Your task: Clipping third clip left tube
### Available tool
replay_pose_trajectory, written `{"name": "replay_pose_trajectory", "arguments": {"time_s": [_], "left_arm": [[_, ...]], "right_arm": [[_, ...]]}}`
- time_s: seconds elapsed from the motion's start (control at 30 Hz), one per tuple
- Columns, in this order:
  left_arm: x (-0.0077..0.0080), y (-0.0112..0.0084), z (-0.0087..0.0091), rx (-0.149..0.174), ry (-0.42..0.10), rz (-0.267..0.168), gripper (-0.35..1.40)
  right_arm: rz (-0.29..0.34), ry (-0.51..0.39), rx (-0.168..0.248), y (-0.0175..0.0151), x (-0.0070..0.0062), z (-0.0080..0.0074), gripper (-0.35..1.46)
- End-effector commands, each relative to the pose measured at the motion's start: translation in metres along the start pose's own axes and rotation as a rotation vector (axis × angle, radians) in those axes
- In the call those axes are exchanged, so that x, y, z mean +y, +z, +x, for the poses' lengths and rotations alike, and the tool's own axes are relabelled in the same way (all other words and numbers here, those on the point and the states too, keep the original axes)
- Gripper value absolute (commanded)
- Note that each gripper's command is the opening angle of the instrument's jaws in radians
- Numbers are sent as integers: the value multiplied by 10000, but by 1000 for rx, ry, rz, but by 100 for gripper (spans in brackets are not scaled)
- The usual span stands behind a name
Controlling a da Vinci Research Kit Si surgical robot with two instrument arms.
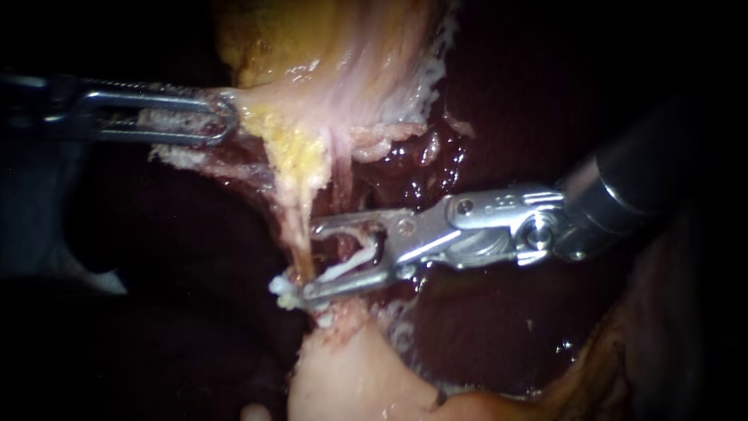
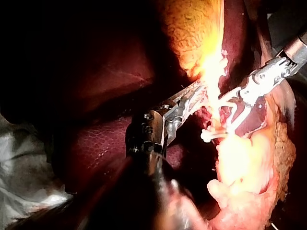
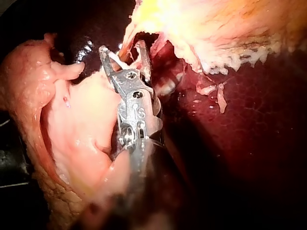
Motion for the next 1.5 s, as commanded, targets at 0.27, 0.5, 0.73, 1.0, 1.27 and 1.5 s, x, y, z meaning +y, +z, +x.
{"name": "replay_pose_trajectory", "arguments": {"time_s": [0.27,0.5,0.73,1.0,1.27,1.5], "left_arm": [[0,0,0,0,0,0,-35],[0,1,0,0,0,0,-35],[-1,2,0,0,1,0,-35],[-2,2,-1,0,1,0,-35],[-3,3,-1,0,2,0,-35],[-4,3,-1,0,2,0,-35]], "right_arm": [[45,22,60,20,-7,18,47],[45,40,91,35,-2,28,45],[33,54,132,38,6,44,45],[34,75,183,23,3,83,45],[45,88,206,22,-15,110,45],[46,96,213,21,-16,115,42]]}}
